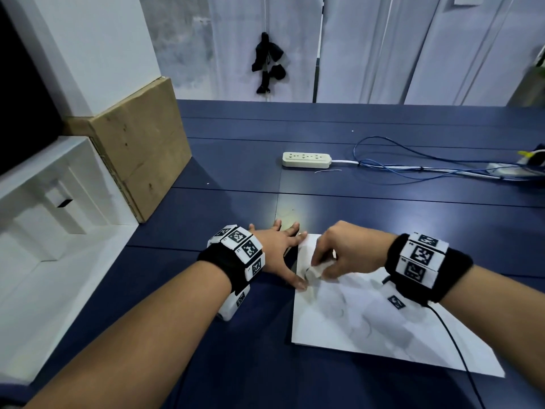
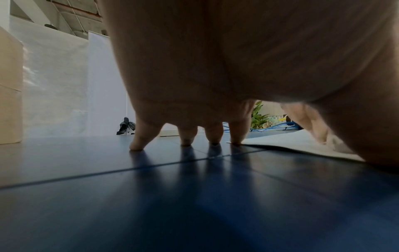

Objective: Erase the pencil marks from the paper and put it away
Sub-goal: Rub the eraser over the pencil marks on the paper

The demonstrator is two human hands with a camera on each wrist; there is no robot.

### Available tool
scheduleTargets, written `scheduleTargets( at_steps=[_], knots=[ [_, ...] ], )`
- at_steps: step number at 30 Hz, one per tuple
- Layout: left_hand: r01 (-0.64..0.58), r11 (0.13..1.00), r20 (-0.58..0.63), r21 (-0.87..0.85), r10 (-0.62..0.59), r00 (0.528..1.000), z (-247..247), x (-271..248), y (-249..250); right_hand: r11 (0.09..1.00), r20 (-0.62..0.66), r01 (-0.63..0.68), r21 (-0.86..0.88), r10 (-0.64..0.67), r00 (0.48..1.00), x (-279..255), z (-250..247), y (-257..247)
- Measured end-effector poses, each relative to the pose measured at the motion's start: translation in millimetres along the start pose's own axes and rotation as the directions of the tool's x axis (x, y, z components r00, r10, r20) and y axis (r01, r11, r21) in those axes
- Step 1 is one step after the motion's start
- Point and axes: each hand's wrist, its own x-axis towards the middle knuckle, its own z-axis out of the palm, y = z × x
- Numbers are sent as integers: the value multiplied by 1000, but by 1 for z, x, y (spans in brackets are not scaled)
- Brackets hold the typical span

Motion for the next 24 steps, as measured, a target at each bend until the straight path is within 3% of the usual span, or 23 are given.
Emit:
scheduleTargets(
  at_steps=[4, 6, 10, 12, 17, 19, 24],
  knots=[
    [2, 1000, 0, 5, -2, 1000, 1, 2, -1, 993, -179, -115, -28, 108, 978, 24, -11, 18],
    [7, 1000, 5, 6, -7, 1000, 0, 2, -1, 991, -210, -131, -26, 123, 970, 25, -9, 22],
    [6, 1000, 1, 13, -6, 1000, 0, 1, 0, 1000, -41, 5, 2, -5, 999, 0, -1, 4],
    [8, 1000, -1, 13, -8, 1000, 0, 1, 1, 1000, 29, 5, 17, -6, 1000, -2, -2, 0],
    [13, 1000, 6, 7, -13, 1000, 0, 0, 0, 991, -185, -132, -10, 128, 974, 24, -14, 21],
    [13, 1000, 11, 2, -13, 1000, -1, 0, 0, 990, -210, -136, -27, 128, 969, 21, -11, 24],
    [11, 1000, 13, -4, -11, 1000, -1, 0, 0, 999, 31, -27, 45, 26, 999, -2, -1, 5]
  ],
)
